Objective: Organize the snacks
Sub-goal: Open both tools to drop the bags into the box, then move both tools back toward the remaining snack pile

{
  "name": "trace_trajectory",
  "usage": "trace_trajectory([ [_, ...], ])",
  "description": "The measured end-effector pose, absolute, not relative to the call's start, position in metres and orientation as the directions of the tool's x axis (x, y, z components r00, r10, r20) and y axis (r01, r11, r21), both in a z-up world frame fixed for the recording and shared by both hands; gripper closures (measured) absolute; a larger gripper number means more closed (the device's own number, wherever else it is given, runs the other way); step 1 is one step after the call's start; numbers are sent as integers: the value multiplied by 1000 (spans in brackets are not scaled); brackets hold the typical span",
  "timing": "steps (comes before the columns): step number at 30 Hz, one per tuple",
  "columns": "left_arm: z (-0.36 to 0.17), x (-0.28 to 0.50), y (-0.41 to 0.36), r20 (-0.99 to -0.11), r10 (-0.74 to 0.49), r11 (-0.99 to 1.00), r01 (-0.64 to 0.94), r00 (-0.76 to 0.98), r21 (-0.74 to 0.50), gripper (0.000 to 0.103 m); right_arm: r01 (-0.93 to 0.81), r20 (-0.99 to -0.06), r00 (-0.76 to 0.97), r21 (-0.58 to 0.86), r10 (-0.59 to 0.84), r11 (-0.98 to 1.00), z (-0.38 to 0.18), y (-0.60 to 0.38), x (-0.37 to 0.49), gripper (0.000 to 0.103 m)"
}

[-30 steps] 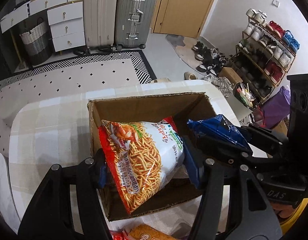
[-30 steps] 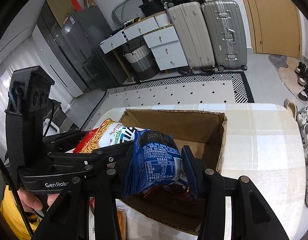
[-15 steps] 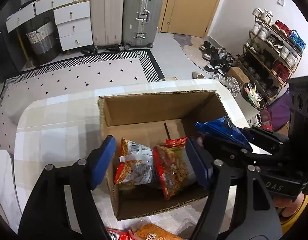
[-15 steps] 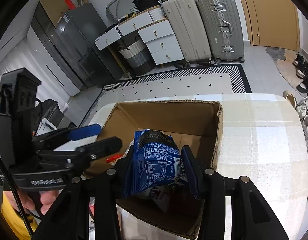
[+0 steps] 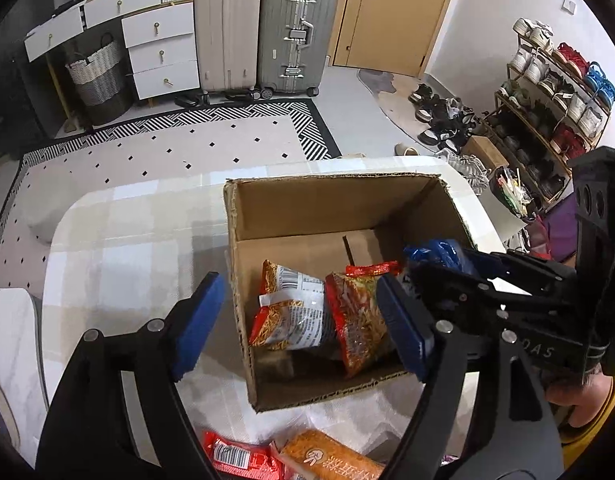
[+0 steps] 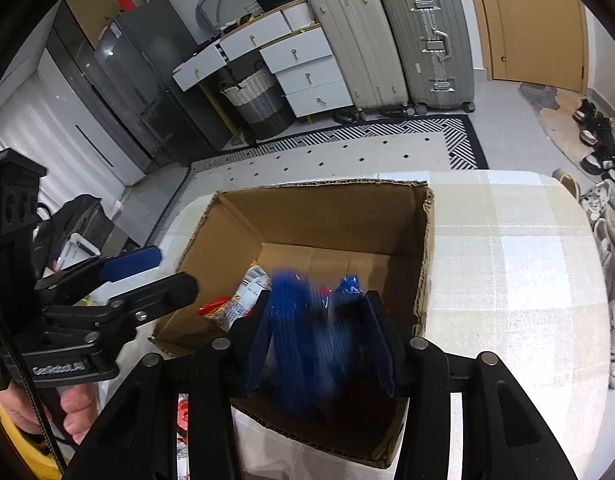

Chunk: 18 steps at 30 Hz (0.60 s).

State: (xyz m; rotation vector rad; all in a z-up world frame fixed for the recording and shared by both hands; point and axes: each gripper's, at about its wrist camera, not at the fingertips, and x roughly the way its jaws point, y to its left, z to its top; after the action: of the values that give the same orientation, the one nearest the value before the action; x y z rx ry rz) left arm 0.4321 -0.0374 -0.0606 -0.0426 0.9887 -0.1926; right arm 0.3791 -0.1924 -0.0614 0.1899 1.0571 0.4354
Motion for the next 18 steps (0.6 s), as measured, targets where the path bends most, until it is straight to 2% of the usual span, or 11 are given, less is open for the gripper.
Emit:
trace_trajectory([
  [9, -34, 391, -26, -803, -149, 988, 125, 577, -93, 24, -240, -784, 452, 351, 425, 905, -40, -199, 363, 56],
  [14, -3, 354, -24, -758, -89, 995, 97, 646, -34, 22, -248, -760, 488, 351, 429, 903, -16, -203, 337, 55],
  [18, 26, 314, -25, -716, -92, 995, 90, 691, -41, 20, -274, -734, 527, 330, 428, 903, 9, -204, 305, 55],
])
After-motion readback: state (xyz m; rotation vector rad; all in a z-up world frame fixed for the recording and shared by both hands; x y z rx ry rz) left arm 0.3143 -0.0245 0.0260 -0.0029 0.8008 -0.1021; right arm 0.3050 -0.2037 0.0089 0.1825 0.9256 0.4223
